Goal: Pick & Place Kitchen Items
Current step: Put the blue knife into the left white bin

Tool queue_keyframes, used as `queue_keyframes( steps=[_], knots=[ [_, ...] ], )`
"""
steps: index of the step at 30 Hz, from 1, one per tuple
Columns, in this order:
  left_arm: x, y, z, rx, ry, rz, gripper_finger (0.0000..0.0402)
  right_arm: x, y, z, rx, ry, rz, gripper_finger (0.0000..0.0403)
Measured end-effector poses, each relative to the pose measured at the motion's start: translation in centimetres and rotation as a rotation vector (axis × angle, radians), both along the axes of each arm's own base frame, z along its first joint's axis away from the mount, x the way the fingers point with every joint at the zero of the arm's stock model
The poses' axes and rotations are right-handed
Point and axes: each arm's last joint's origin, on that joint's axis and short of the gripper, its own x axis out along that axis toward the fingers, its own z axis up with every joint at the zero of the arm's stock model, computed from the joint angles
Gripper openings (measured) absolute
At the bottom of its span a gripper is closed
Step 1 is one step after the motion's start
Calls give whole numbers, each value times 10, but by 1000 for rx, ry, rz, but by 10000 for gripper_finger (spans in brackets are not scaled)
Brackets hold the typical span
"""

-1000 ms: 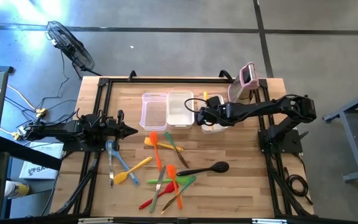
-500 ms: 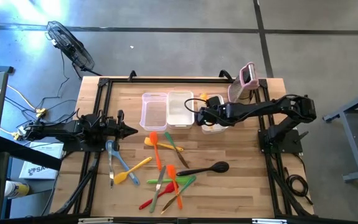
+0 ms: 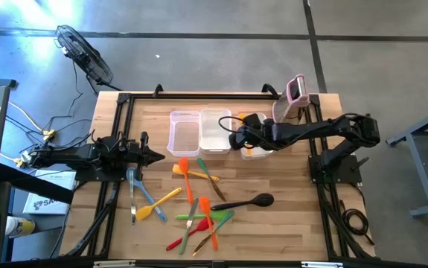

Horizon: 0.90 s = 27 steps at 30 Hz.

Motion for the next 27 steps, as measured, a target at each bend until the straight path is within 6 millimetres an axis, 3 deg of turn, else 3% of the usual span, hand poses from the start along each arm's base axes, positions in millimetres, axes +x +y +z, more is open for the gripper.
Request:
queue_keyframes(
  steps=[5, 8, 11, 22, 27],
  knots=[
    [0, 0, 0, 0, 2, 0, 1, 12, 13, 31, -77, -134, 358, 144],
    [1, 0, -1, 0, 12, 0, 1, 18, 28, 50, -101, -276, 609, 142],
    [2, 0, -2, 0, 26, 0, 1, 23, 45, 61, -128, -387, 745, 141],
    [5, -3, -4, -52, 53, -81, 4, 18, 99, 63, -104, -437, 808, 141],
    [7, -3, 3, -55, 83, -87, 46, 14, 119, 63, -128, -431, 827, 141]
  ],
)
